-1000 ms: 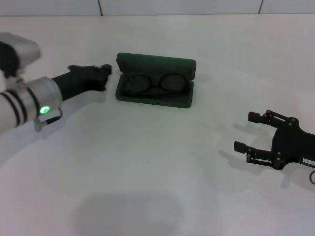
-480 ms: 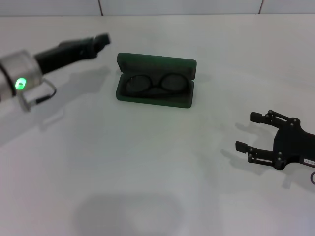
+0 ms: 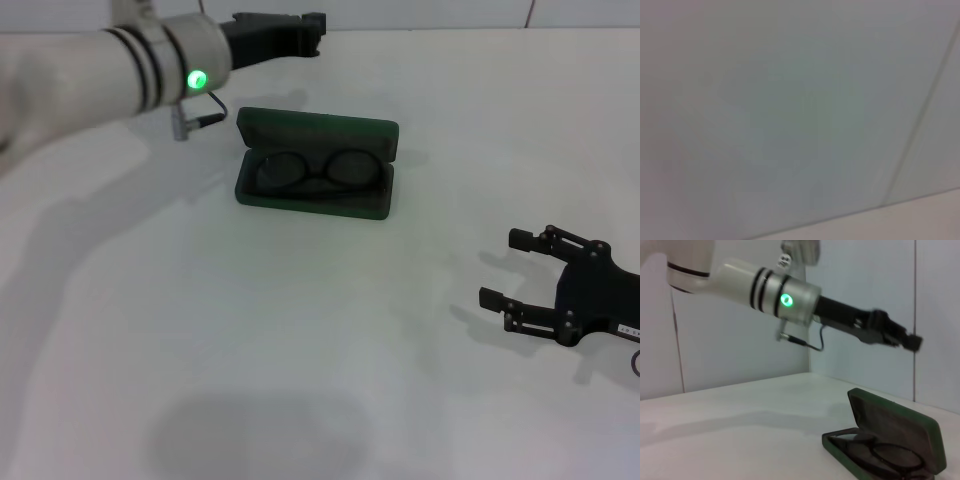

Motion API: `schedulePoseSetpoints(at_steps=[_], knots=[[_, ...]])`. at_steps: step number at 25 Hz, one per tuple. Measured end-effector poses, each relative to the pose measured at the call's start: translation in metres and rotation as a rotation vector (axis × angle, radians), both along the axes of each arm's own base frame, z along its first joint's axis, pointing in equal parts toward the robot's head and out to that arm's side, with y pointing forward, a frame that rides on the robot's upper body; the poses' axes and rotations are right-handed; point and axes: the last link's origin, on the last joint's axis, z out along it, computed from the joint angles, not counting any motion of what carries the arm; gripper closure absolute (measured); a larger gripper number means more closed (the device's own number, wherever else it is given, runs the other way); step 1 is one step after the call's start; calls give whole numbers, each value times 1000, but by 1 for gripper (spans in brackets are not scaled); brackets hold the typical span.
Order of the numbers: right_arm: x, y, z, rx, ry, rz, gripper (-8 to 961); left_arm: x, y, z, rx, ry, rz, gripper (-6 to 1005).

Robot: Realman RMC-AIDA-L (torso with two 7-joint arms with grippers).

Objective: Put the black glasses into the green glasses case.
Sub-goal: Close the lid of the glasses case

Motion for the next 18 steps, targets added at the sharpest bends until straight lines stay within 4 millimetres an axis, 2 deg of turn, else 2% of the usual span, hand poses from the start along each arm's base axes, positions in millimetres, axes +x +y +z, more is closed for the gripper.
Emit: schedulePoseSetpoints(at_steps=[5,10,18], knots=[[0,0,0,0,1,0,135,-19,-3,-24,48,81,90,990],[0,0,0,-1,1,2,137,-30,-11,-36,75,81,154,990],[-1,0,0,-3,1,8,137,-33,-15,-43,81,100,172,989]])
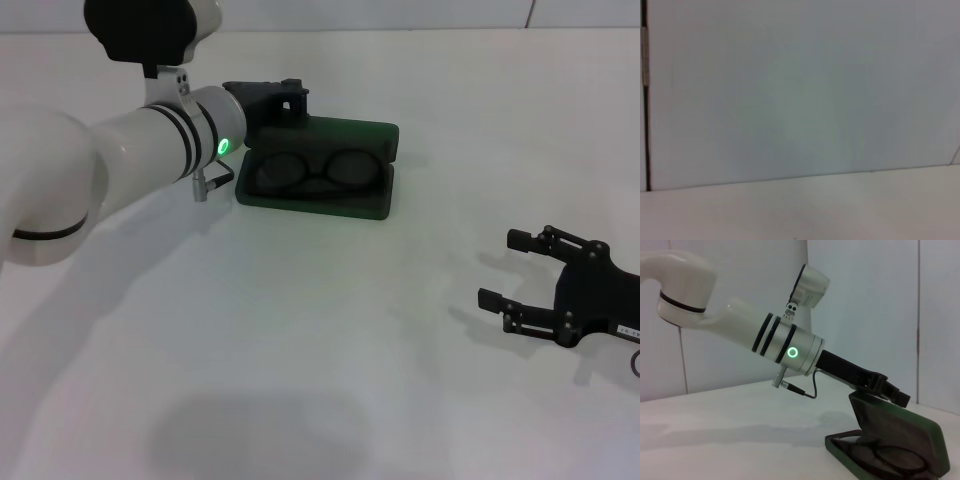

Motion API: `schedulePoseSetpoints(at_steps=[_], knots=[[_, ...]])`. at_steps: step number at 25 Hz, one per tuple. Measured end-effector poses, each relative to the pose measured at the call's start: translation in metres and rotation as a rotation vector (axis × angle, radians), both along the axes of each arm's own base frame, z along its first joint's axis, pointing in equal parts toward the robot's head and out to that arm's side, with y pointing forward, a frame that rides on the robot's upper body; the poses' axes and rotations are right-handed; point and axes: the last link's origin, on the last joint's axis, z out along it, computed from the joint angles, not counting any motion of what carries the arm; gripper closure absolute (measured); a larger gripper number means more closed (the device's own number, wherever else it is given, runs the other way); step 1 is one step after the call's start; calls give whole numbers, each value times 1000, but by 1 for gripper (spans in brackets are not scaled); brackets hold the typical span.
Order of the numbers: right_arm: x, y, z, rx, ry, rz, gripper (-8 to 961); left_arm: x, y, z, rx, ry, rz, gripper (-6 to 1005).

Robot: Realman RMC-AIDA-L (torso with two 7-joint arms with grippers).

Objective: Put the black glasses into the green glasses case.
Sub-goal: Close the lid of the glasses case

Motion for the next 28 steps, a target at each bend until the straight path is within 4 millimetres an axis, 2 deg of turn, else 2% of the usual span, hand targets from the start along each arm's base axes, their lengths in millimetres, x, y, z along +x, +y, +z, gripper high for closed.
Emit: schedulePoseSetpoints(at_steps=[5,19,28], knots=[[1,0,0,7,-6,4,136,0,-2,0,-6,-5,-4,989],[-3,4,-1,12,-5,11,138,-18,-21,2,-24,12,-25,990],[-4,5,-1,14,-3,13,140,-20,-28,0,-38,35,-78,990]])
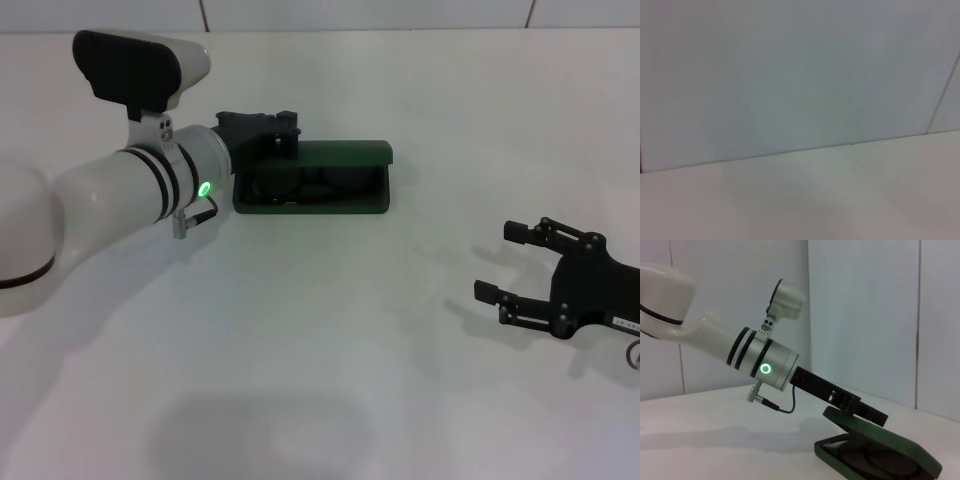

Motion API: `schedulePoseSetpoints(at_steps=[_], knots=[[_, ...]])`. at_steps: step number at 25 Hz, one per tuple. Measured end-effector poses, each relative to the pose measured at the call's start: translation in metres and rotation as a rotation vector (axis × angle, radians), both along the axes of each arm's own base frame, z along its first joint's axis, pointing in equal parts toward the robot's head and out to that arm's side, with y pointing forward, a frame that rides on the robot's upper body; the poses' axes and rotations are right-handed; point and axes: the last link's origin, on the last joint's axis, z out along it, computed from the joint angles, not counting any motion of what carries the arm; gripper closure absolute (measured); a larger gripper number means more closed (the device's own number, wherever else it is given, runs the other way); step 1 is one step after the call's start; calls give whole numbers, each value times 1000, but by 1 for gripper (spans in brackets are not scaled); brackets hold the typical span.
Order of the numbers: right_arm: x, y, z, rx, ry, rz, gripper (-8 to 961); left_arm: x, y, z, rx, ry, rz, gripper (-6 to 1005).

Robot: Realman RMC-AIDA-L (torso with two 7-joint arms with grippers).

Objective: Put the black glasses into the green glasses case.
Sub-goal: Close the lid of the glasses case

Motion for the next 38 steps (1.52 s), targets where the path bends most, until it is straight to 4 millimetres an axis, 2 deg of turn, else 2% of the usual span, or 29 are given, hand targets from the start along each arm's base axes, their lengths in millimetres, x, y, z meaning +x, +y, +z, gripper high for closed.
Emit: schedulePoseSetpoints(at_steps=[9,28,38], knots=[[-2,2,0,-3,3,1,140,-6,-7,0,7,-36,-91,990],[-2,3,0,-4,4,0,140,-26,-23,-6,0,-54,-145,990],[-3,3,0,-5,5,-2,140,-24,-27,-6,-3,-61,-197,980]])
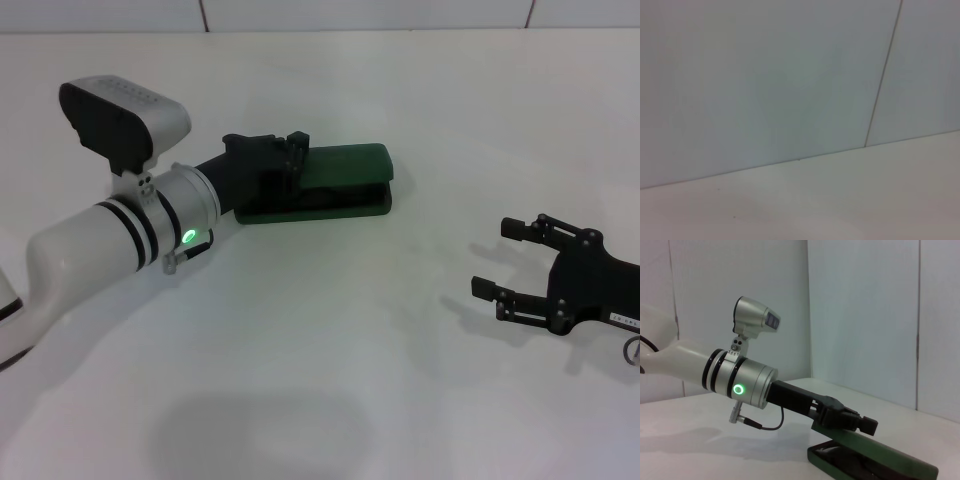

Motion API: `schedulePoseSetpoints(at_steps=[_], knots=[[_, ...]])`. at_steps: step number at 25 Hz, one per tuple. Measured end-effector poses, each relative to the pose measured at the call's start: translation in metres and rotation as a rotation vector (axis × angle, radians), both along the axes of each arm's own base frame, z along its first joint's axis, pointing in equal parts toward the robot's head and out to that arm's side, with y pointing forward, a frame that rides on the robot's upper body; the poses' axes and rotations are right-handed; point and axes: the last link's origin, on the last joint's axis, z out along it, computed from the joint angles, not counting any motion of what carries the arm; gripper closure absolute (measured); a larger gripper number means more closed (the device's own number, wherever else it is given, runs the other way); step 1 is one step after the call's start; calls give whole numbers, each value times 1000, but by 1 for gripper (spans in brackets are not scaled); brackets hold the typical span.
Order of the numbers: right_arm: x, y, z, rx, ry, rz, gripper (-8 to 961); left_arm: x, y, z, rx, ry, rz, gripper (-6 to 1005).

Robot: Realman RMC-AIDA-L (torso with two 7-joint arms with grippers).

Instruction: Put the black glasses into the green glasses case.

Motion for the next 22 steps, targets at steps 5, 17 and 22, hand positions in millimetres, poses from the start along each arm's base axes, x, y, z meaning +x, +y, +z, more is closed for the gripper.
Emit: schedulePoseSetpoints(at_steps=[5,17,22], knots=[[0,0,0,0,1,-2,140,-1,-3,-3,-6,12,-13,971],[1,-2,1,8,13,-12,140,3,-8,2,-15,-79,-39,950],[2,-2,2,8,14,-10,140,3,1,19,-95,-167,19,942]])
